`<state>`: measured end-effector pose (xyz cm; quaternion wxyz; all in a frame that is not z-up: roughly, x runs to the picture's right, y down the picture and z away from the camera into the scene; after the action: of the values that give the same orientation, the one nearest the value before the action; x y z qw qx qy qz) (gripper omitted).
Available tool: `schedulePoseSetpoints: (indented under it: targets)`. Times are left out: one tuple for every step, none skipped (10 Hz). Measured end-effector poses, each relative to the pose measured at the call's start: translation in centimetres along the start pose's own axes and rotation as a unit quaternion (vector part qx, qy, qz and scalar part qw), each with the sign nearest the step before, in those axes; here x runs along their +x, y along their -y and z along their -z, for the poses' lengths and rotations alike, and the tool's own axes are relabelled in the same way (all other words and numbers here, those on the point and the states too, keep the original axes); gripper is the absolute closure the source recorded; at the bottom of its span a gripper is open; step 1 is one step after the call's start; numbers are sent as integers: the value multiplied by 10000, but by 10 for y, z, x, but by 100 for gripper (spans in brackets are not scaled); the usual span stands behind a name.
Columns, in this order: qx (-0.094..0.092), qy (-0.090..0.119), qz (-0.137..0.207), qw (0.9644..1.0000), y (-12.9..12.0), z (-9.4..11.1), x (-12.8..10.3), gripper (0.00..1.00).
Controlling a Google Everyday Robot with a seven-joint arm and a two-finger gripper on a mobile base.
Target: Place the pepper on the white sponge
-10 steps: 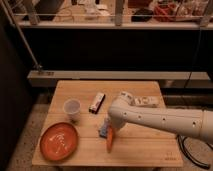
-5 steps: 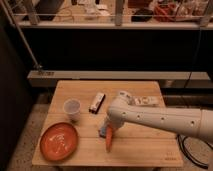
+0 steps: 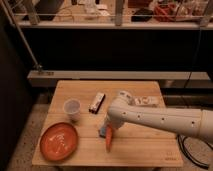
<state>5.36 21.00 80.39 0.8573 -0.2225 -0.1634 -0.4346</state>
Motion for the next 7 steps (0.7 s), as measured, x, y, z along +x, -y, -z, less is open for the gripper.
schedulePoseSetpoints:
  targets:
    - [11,-2,10,10000,0,0,0,77]
    - [21,-4,22,10000,0,0,0,77]
    - [40,-4,46,10000,-1,-1,0,77]
    - [48,-7,41,10000,-1,0,1,77]
    - [52,-8,41,10000,-1,0,1,77]
    - [60,-6,50,10000,-1,0,1,77]
    - [65,-7,65,10000,0,0,1,77]
